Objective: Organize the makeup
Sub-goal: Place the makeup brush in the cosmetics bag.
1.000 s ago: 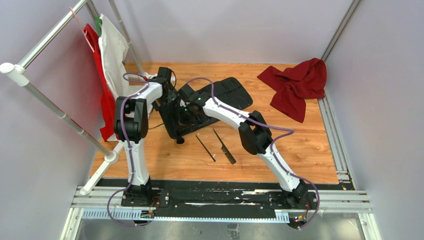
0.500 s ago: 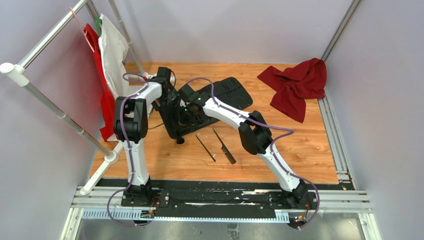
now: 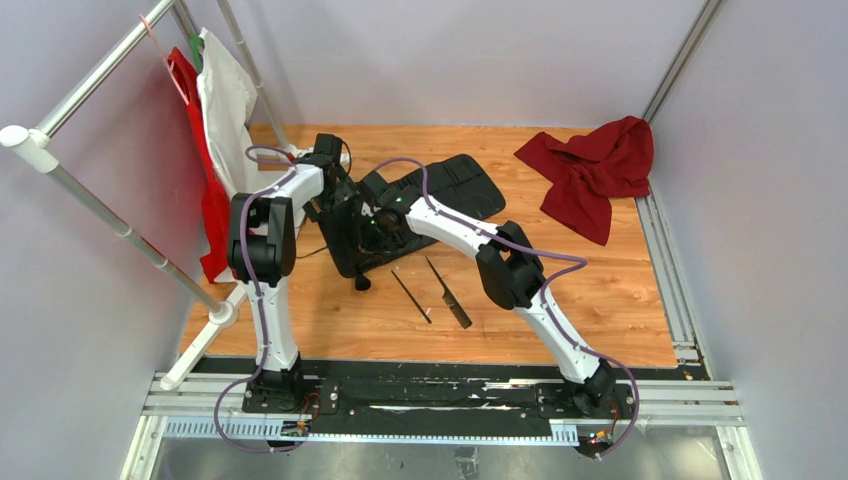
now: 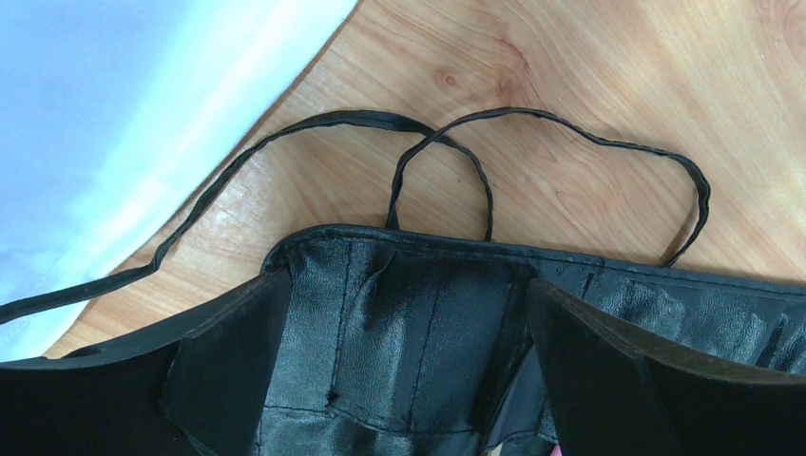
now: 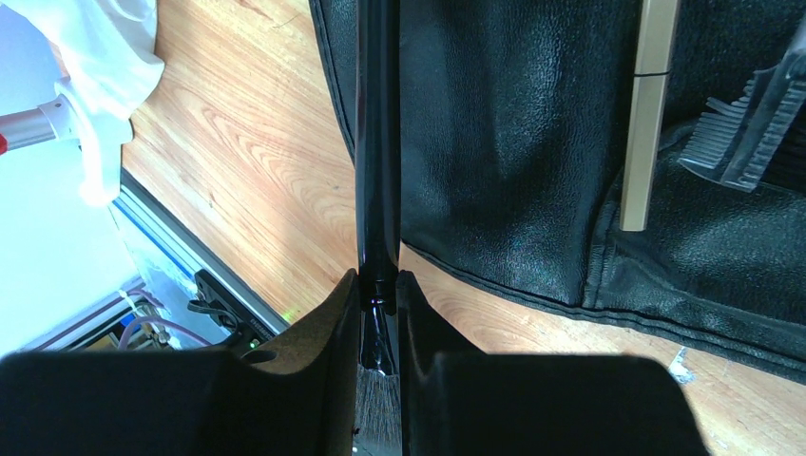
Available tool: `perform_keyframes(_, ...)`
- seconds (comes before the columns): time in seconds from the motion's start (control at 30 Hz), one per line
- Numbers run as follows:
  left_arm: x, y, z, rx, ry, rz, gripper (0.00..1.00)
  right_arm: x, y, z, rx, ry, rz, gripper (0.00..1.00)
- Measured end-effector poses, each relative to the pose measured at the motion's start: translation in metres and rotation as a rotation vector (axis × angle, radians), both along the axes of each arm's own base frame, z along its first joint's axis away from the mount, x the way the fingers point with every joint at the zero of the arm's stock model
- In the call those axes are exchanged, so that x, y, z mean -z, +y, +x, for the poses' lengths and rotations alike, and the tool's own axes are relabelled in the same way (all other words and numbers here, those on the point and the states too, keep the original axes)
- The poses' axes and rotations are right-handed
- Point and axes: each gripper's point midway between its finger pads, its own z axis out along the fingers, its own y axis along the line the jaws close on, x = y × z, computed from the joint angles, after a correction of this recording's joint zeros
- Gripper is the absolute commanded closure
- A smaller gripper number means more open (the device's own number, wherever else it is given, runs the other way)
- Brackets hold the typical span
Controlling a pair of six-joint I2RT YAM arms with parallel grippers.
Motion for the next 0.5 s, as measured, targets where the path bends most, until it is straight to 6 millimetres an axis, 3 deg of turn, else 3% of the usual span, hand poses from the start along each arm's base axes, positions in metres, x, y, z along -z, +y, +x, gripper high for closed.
perform_keyframes(0.5,-0.0007,-0.0014,-0.0007,0.007,-0.023,-0.009,0.02,0.0073,-0.0026,-0.0036,-0.004,0.016,-0.009,0.99)
